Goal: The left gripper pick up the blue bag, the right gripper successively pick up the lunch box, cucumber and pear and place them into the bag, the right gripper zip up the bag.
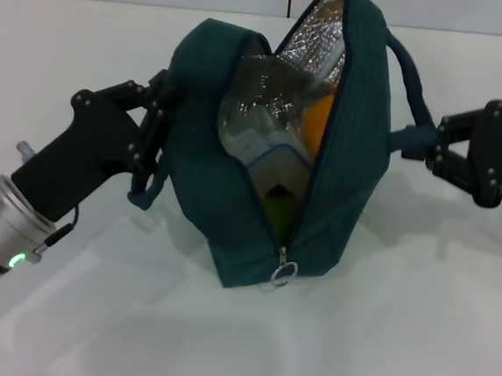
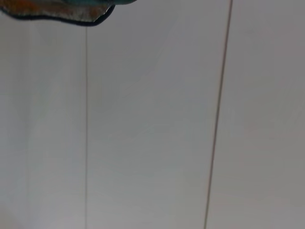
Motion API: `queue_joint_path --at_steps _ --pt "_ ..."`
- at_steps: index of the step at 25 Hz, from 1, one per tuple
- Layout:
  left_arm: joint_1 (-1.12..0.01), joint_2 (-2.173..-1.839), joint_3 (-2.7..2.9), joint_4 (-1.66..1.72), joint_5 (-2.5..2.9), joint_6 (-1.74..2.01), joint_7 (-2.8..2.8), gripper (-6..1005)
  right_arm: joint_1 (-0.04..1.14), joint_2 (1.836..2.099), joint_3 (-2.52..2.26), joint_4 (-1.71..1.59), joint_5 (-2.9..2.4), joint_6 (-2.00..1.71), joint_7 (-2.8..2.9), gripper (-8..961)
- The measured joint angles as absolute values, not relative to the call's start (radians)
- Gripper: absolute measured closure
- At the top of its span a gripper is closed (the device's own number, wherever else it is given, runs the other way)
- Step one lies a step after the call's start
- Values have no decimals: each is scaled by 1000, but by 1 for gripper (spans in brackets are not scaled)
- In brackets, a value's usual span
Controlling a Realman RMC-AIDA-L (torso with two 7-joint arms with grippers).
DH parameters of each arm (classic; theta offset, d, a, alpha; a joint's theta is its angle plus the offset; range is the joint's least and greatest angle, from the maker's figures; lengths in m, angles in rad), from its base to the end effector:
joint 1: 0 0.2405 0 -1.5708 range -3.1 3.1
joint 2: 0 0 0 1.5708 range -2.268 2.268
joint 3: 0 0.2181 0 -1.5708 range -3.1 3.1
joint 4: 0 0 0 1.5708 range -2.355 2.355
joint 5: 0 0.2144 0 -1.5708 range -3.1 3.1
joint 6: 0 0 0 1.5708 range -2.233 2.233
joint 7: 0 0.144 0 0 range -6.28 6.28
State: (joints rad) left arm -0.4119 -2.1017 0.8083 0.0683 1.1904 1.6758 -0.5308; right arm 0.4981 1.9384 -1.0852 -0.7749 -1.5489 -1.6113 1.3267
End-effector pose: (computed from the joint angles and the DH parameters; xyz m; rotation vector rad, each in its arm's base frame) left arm -0.2473 0.2609 -0.0120 -2.0471 -0.3322 -1.2159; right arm 0.1861 0.3268 0.0552 -2.8083 0.1859 0.8506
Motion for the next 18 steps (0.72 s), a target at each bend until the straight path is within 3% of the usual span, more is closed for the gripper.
queue_joint_path --at_steps 6,15,18 --pt "-419 -2103 806 37 1190 1685 -521 881 505 1960 -1085 -776 -1613 -1569 1325 827" --pt "-420 -2105 808 35 1190 1690 -520 870 501 1958 -1082 -784 -1614 -1591 1327 801" --pt "-421 -2105 809 34 1196 1698 -520 786 497 1960 -1083 -786 -1617 -1597 1327 793"
